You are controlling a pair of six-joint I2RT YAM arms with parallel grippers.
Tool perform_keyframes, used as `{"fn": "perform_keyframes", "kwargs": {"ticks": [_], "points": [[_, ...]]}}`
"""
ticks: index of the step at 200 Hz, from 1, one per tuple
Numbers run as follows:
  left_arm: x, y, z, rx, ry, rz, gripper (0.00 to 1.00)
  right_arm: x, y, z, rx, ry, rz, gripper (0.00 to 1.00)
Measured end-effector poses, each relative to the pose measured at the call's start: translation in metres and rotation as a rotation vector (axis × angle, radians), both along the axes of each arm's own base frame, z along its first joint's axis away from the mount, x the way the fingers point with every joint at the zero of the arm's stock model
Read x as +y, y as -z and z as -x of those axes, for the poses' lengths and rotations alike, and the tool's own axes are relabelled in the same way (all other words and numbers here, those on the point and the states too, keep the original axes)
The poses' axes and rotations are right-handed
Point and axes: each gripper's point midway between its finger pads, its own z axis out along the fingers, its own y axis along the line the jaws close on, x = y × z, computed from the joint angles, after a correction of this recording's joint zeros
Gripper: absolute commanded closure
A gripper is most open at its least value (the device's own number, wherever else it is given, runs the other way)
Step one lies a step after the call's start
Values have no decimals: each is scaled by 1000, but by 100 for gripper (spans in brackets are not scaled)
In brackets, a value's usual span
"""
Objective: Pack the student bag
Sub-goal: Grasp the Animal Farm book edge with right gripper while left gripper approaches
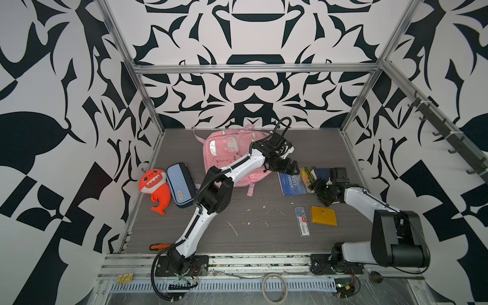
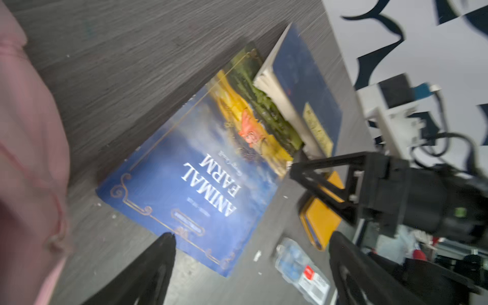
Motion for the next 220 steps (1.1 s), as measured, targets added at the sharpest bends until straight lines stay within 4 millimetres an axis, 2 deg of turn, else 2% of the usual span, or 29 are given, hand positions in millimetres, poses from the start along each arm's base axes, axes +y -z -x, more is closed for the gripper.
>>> {"fn": "perform_keyframes", "kwargs": {"ticks": [29, 62, 80, 114, 137, 172, 200, 208, 220], "points": [[-2, 8, -11, -63, 5, -26, 6, -5, 3, -6, 4, 16, -20, 25], [-13, 12, -30, -153, -12, -44, 5, -5, 3, -15, 6, 3, -20, 26], [-19, 25, -39, -179, -33, -62, 6, -5, 4, -18, 8, -13, -18, 26], [-24, 70, -44, -156, -56, -104, 6, -3, 4, -23, 2, -25, -25, 26], [-26, 72, -45, -163, -62, -97, 6, -1, 4, -31, -23, -39, -49, 28], [-23, 71, -33, -161, -49, -99, 9, 3, 1, -53, -98, -75, -80, 30], [-4, 73, -10, -112, -31, -134, 14, 12, 0, -70, -176, -127, -121, 32], [1, 74, -3, -96, -26, -142, 20, 16, -1, -76, -205, -149, -143, 33], [6, 75, 5, -69, -18, -153, 21, 24, -1, -83, -247, -188, -191, 35]]}}
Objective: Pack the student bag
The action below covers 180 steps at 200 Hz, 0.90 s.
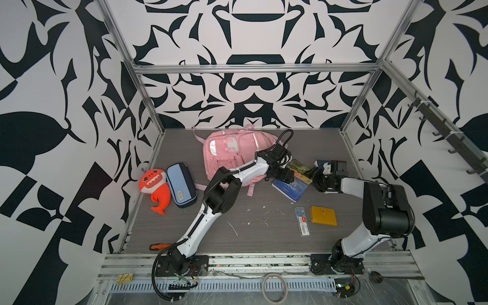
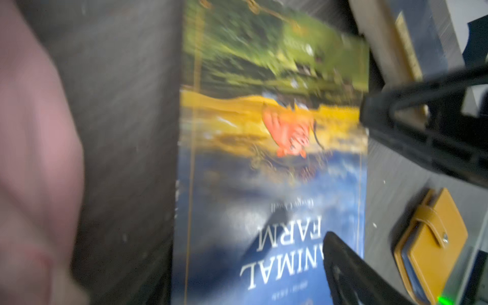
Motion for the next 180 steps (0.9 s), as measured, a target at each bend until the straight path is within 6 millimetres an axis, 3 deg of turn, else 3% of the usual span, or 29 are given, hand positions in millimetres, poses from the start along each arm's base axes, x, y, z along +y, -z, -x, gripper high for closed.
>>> {"fn": "perform_keyframes", "kwargs": {"ticks": [21, 48, 75, 88, 120, 134, 154, 167, 180], "points": [[6, 0, 8, 34, 6, -7, 24, 13, -1, -5, -71, -72, -69, 38], [14, 0, 17, 88, 0, 16, 26, 26, 0, 10, -100, -142, -120, 50], [18, -2, 20, 139, -12, 53, 27, 34, 8, 33, -50, -194, -135, 81], [17, -3, 20, 159, -13, 75, 27, 35, 9, 44, -21, -212, -126, 88], [13, -6, 28, 197, 5, 130, 27, 34, -21, 54, -92, -269, -52, 100], [16, -12, 36, 189, 15, 148, 26, 35, -37, 57, -133, -295, -18, 100], [30, -40, 49, 138, 23, 165, 21, 36, -62, 60, -206, -336, 43, 100], [39, -76, 53, 66, 33, 191, 18, 40, -84, 61, -279, -378, 98, 100], [46, -127, 55, -45, 56, 243, 16, 45, -110, 61, -364, -430, 163, 100]]}}
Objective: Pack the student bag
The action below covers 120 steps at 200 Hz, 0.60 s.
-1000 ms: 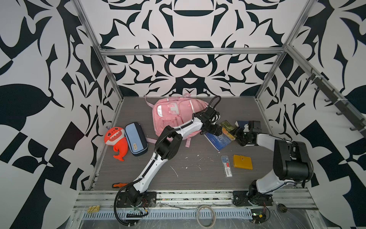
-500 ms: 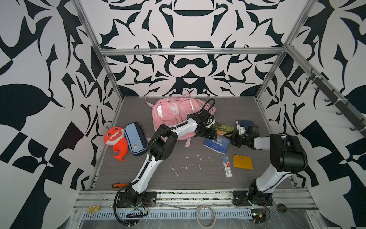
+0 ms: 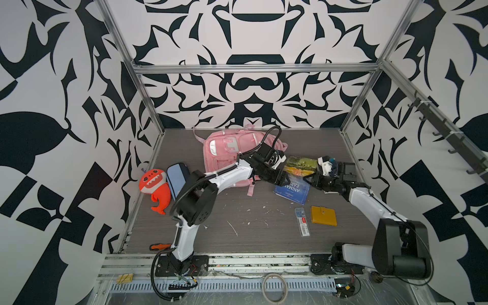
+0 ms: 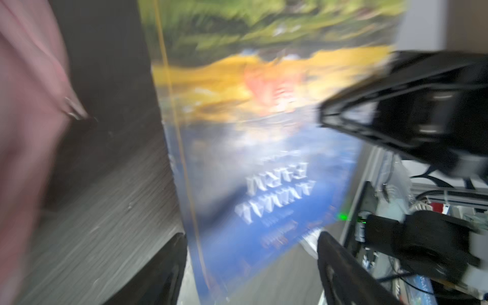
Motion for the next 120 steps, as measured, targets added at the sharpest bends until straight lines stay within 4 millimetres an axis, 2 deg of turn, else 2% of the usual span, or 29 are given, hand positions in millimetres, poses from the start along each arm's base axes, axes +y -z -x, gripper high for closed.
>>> {"fn": "perform_keyframes", "kwargs": {"ticks": [7, 25, 47, 67, 74, 98, 120], "points": [[4, -27, 1, -65, 8, 31, 11, 4, -15, -1, -49, -30, 27, 100], [20, -99, 7, -225, 44, 91, 9, 23, -55, -5, -172, -136, 79, 100], [35, -164, 8, -372, 85, 123, 7, 54, -95, -4, -311, -287, 144, 100], [52, -197, 7, -438, 106, 106, 3, 84, -120, 3, -408, -421, 177, 100], [57, -207, 8, -456, 110, 102, 0, 94, -125, 5, -428, -464, 183, 100], [76, -243, 10, -520, 101, 109, 0, 120, -136, 11, -466, -583, 202, 100], [93, -254, 10, -546, 86, 99, 1, 138, -142, 15, -492, -660, 213, 100]]}}
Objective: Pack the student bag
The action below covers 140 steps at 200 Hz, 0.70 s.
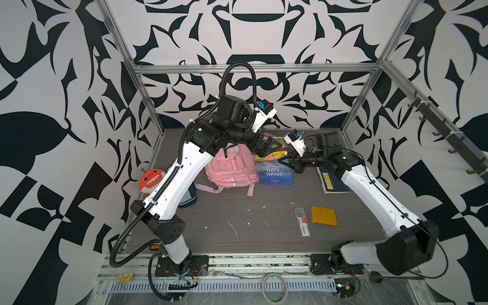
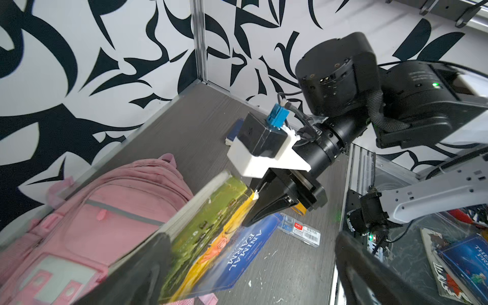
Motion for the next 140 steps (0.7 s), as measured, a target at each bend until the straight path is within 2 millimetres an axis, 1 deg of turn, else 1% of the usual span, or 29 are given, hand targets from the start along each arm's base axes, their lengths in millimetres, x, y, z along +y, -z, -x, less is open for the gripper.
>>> {"fn": "perform_keyframes", "kwargs": {"ticks": [28, 62, 98, 120, 140], "points": [[16, 8, -6, 16, -25, -33, 1, 11, -12, 9, -35, -61, -4, 100], [22, 18, -11, 41, -31, -54, 1, 14, -20, 18, -51, -114, -12, 100], [13, 35, -11, 96, 14, -60, 1, 17, -19, 27, -40, -154, -18, 100], [6, 49, -12, 140, 42, -65, 0, 17, -21, 31, -31, -168, -21, 100], [1, 61, -12, 173, 62, -69, 4, 16, -22, 35, -28, -179, -12, 100]]}}
